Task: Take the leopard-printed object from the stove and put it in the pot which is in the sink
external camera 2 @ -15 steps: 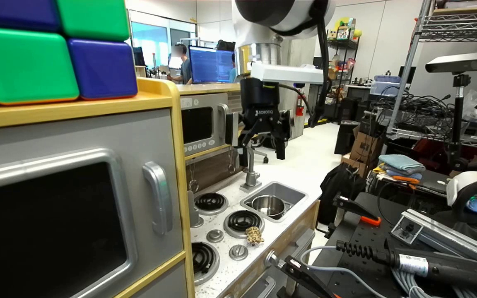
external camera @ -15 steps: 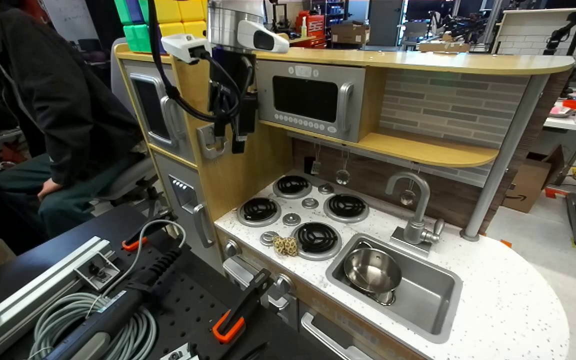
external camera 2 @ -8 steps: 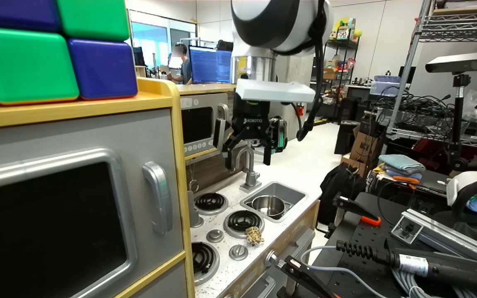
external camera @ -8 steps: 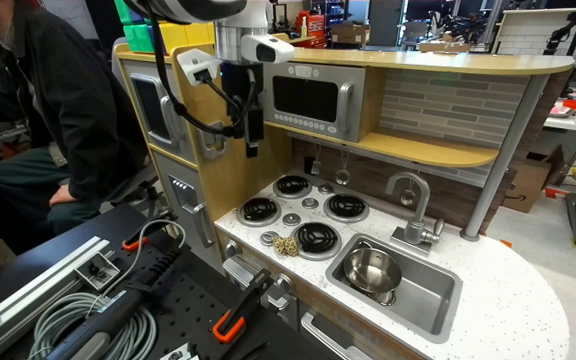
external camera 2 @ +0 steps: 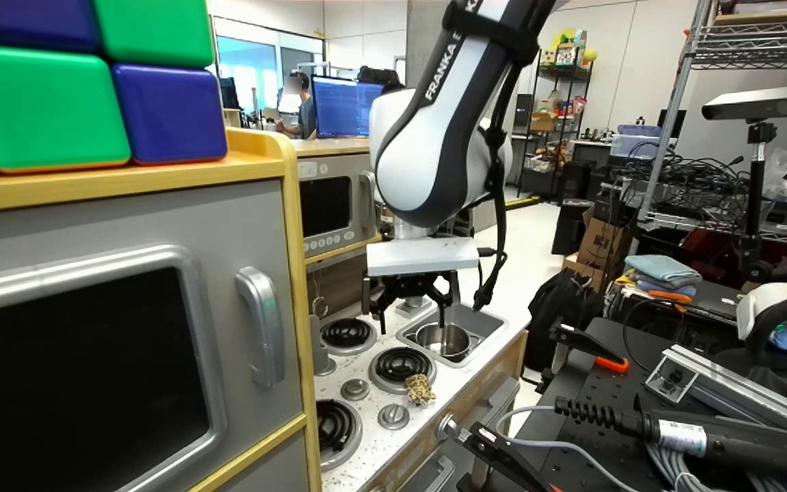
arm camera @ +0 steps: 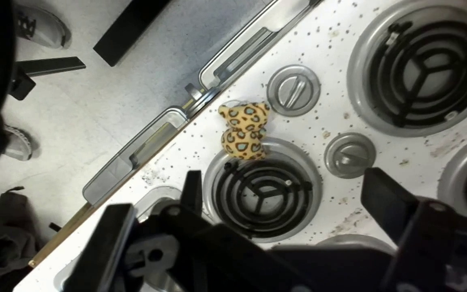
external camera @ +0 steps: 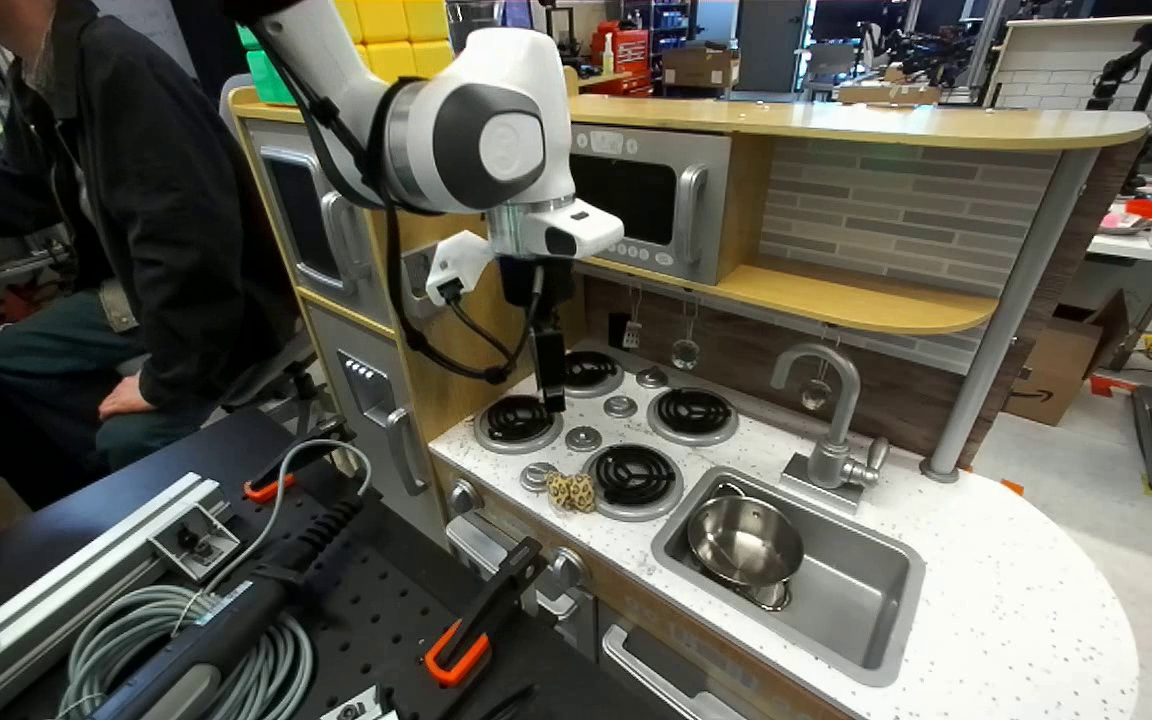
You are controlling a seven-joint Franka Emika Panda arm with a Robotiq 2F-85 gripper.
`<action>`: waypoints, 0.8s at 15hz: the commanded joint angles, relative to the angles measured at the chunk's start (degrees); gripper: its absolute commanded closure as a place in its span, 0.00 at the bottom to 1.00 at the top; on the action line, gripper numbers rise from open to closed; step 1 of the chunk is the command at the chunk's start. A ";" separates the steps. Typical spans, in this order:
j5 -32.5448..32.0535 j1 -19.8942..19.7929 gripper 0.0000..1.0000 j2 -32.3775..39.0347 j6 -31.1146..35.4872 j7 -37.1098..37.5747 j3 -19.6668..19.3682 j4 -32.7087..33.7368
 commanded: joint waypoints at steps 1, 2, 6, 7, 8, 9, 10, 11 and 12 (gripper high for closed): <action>-0.40 2.61 0.00 8.29 -2.94 6.07 -4.13 7.60; 0.05 2.50 0.00 9.98 -3.88 6.90 -4.37 8.97; 1.76 0.65 0.00 15.27 -10.09 9.16 -3.62 13.45; 1.79 0.35 0.00 16.29 -10.91 9.59 -3.39 14.32; 1.86 0.07 0.00 17.29 -11.01 9.99 -3.14 15.01; 1.85 -0.05 0.00 17.93 -8.81 10.24 -3.00 15.14; 1.77 0.03 0.00 18.44 -6.41 10.40 -2.98 15.13; 1.87 0.00 0.00 18.71 -4.55 10.37 -2.84 15.11; 2.01 -0.01 0.00 19.05 -2.62 10.25 -2.72 15.18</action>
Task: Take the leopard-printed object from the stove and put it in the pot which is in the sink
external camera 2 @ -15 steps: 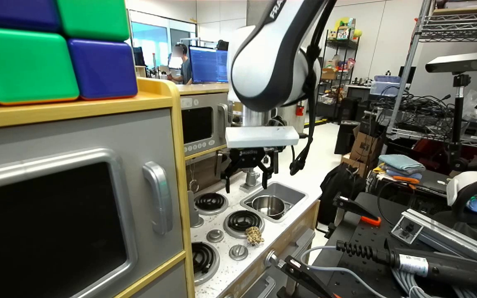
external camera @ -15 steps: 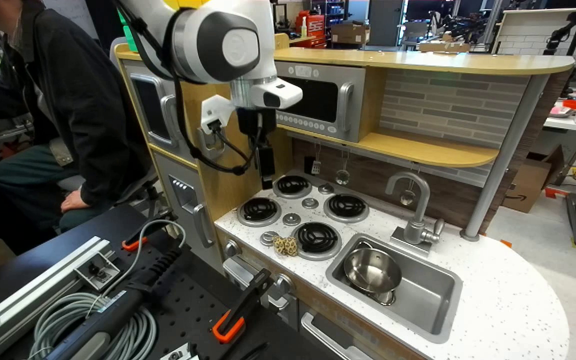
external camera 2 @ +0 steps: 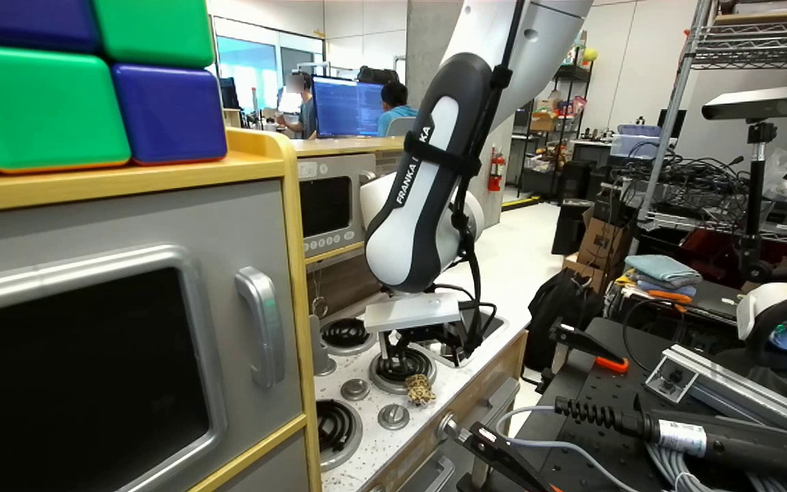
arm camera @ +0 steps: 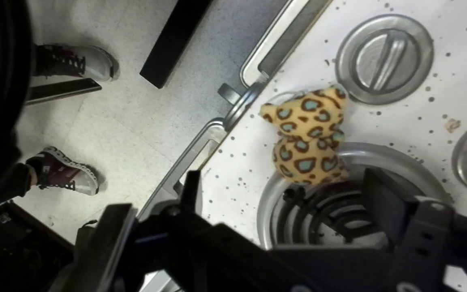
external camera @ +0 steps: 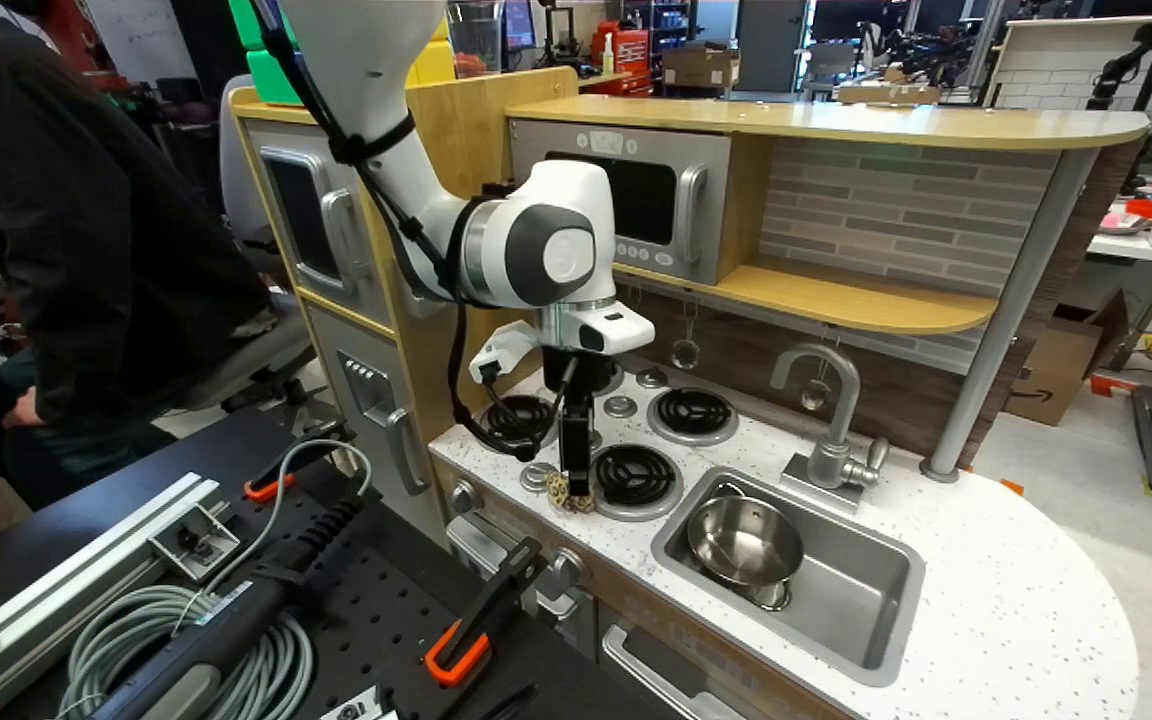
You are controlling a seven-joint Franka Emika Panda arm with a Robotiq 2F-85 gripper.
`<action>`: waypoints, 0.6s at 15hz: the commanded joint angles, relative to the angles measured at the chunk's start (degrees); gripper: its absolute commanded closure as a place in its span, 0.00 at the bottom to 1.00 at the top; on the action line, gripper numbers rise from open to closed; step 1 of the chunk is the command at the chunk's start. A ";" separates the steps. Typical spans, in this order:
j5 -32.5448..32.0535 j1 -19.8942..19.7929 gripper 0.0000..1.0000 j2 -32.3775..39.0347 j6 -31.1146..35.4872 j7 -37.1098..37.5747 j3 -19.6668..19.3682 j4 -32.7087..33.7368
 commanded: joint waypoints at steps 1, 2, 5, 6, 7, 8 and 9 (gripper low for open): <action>2.03 -1.06 0.00 1.91 5.96 -0.38 1.48 1.67; 3.04 -1.78 0.00 2.13 7.41 -1.19 2.54 1.62; 6.24 -3.34 0.00 2.62 9.62 -3.08 5.42 1.42; 7.22 -3.56 0.00 2.95 10.06 -3.59 6.00 1.46; 8.11 -3.80 0.00 3.29 10.15 -4.12 6.56 1.55; 8.76 -3.82 0.00 3.71 10.49 -4.47 6.68 1.72; 9.34 -3.87 0.00 4.09 10.81 -4.80 6.79 1.88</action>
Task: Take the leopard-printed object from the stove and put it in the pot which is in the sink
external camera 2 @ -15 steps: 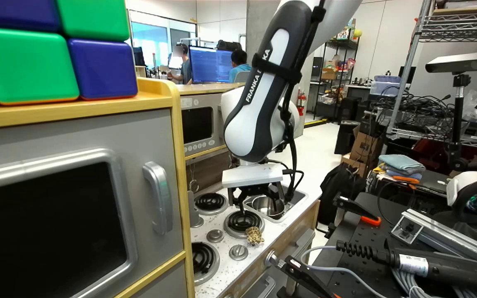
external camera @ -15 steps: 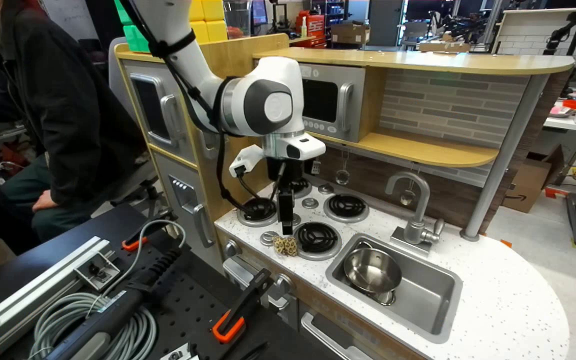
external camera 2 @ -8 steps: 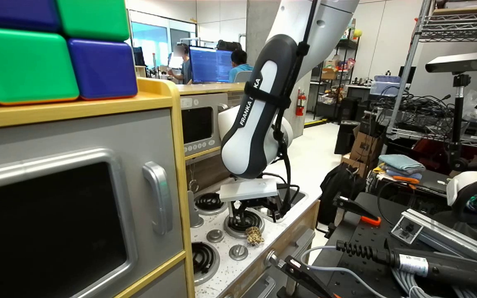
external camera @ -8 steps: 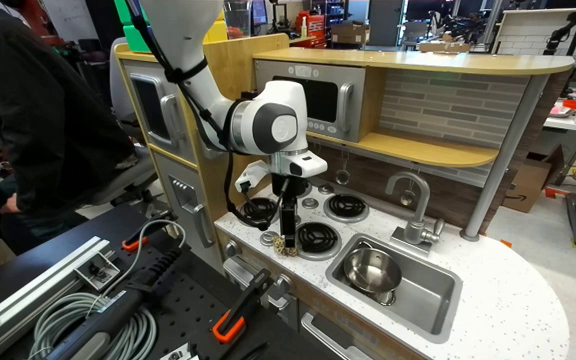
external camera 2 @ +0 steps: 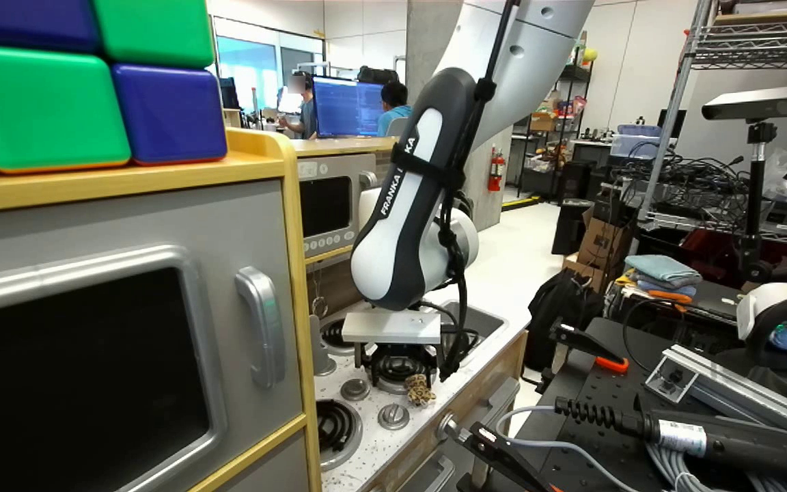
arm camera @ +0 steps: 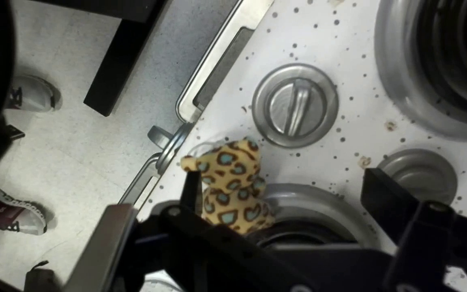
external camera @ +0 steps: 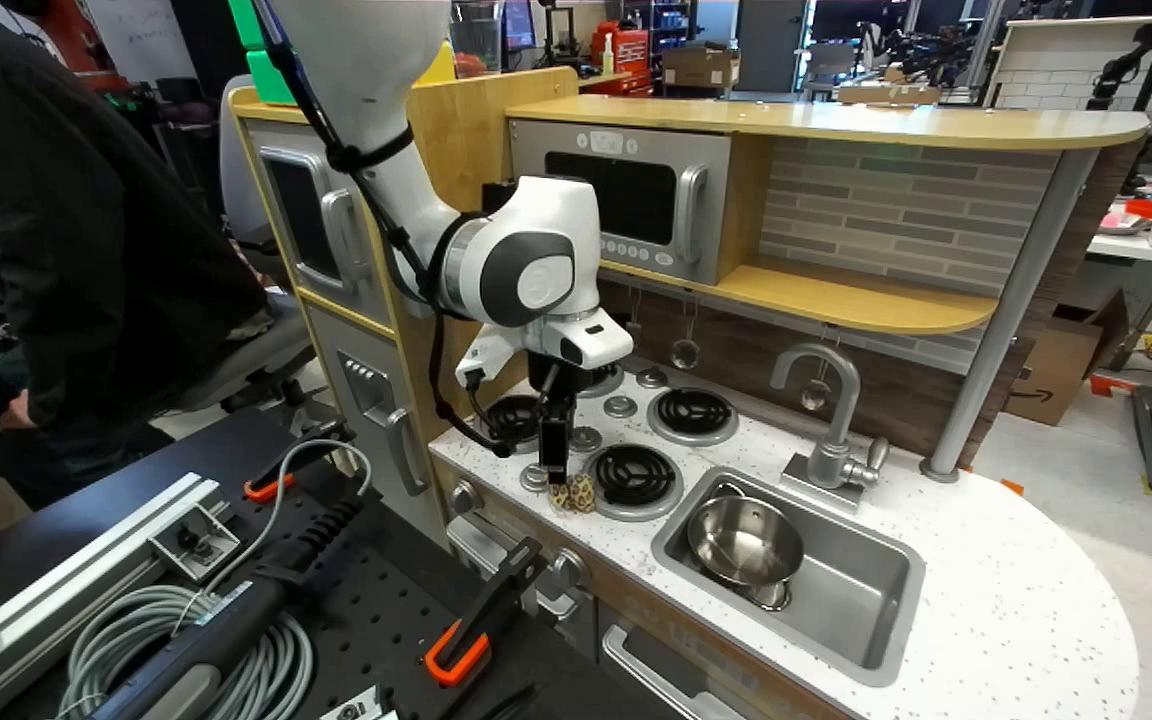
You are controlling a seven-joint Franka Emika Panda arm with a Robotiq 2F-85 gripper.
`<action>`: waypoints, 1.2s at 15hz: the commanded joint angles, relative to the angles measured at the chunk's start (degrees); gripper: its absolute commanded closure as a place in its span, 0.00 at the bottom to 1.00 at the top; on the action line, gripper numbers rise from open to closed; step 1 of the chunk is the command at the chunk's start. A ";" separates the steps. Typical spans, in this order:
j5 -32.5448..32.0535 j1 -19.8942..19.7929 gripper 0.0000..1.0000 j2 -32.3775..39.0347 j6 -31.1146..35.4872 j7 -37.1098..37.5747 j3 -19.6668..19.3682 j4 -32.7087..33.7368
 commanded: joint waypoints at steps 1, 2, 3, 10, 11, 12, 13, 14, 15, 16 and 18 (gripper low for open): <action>2.96 -1.45 0.00 2.25 2.45 -2.42 1.39 1.63; 3.30 -1.42 0.00 2.54 2.68 -2.55 1.26 1.84; 3.58 -1.31 0.00 3.04 3.28 -2.66 1.06 2.17; 3.11 -0.86 0.06 8.19 2.93 -2.25 -0.67 6.09; 3.15 -1.01 0.26 8.70 2.84 -2.42 -0.69 6.58; 3.30 -1.36 0.30 8.92 2.77 -2.74 -0.50 6.86; 3.40 -1.52 0.31 8.86 2.44 -2.91 -0.38 7.11; 3.58 -1.79 0.37 8.34 2.15 -3.19 -0.07 7.11; 3.99 -2.55 0.45 6.92 1.61 -3.82 0.66 6.40; 4.50 -3.27 0.52 5.02 1.46 -4.49 1.32 5.36; 5.94 -4.80 0.69 1.32 0.10 -6.25 2.51 3.46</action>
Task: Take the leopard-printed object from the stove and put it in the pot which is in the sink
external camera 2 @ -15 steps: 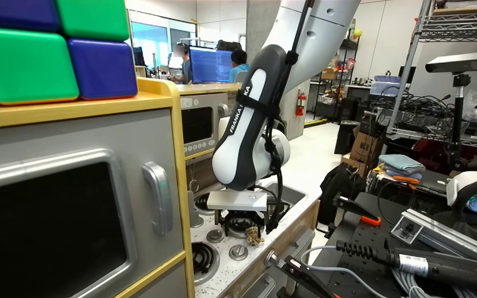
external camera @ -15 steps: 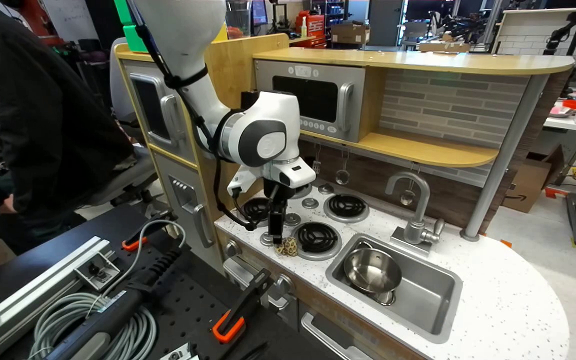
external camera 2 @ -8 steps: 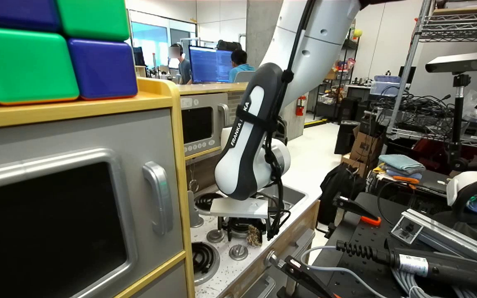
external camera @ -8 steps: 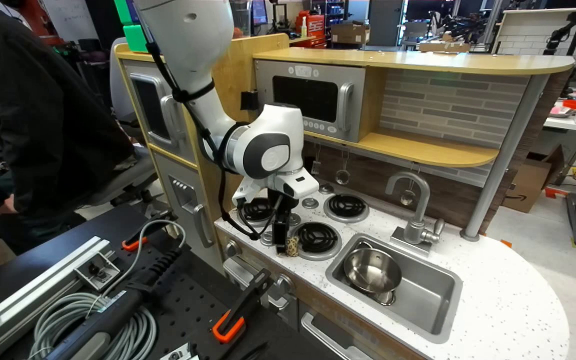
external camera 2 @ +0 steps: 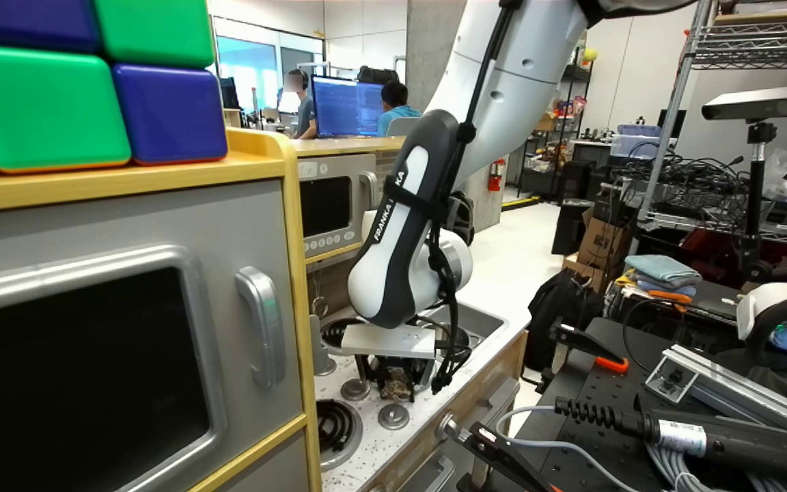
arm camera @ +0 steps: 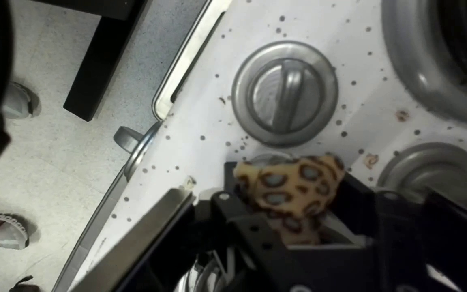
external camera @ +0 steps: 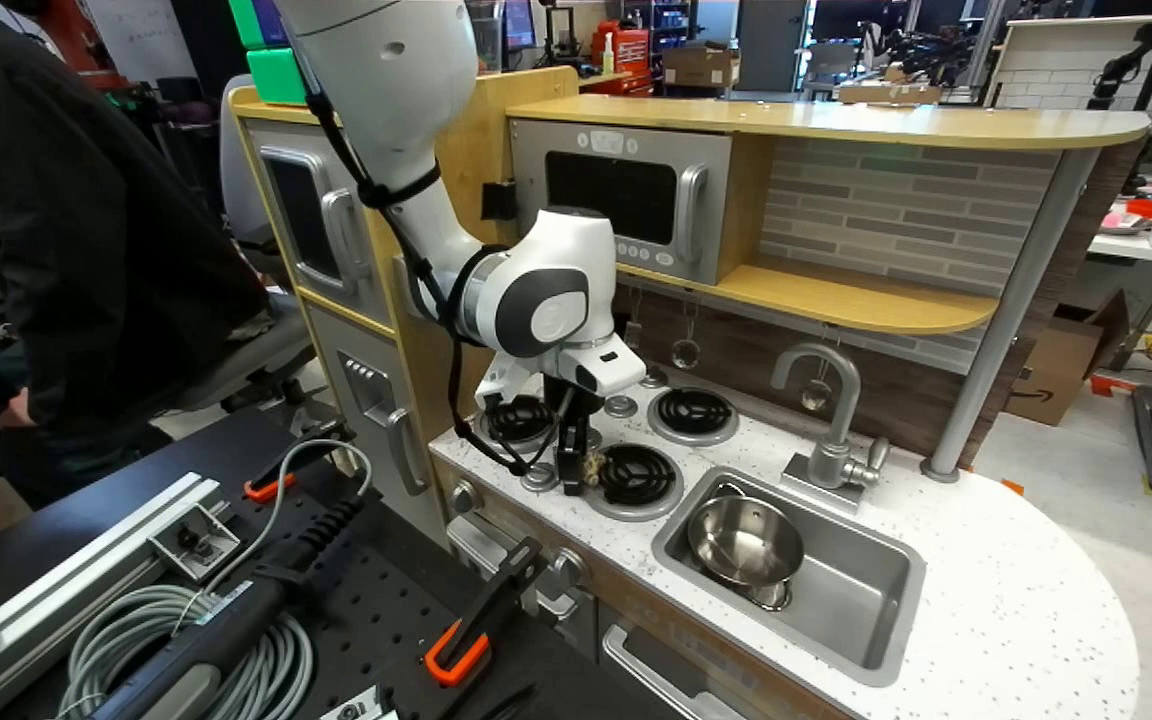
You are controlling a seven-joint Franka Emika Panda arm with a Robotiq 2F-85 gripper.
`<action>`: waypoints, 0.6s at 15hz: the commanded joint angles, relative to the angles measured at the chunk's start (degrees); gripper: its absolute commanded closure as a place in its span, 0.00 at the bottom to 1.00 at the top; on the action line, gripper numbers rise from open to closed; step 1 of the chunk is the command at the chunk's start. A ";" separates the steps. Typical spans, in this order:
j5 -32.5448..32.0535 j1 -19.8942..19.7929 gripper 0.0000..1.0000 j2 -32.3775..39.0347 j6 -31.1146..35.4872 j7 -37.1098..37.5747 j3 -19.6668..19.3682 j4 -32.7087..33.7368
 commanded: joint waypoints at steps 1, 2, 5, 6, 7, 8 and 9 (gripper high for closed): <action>3.08 -3.60 0.76 -6.86 -2.29 -3.66 1.59 -3.25; 3.80 -4.51 0.85 -8.40 -3.78 -3.67 1.52 -3.61; 6.07 -7.35 0.98 -9.54 -6.55 -1.33 -0.69 -0.86; 6.51 -8.07 0.95 -9.29 -7.57 -0.36 -1.73 0.45; 6.67 -8.85 0.97 -7.85 -9.13 1.03 -2.94 2.68; 6.80 -9.62 0.96 -6.34 -10.07 2.34 -3.74 4.72; 7.02 -10.80 0.96 -4.77 -11.85 3.22 -3.89 6.76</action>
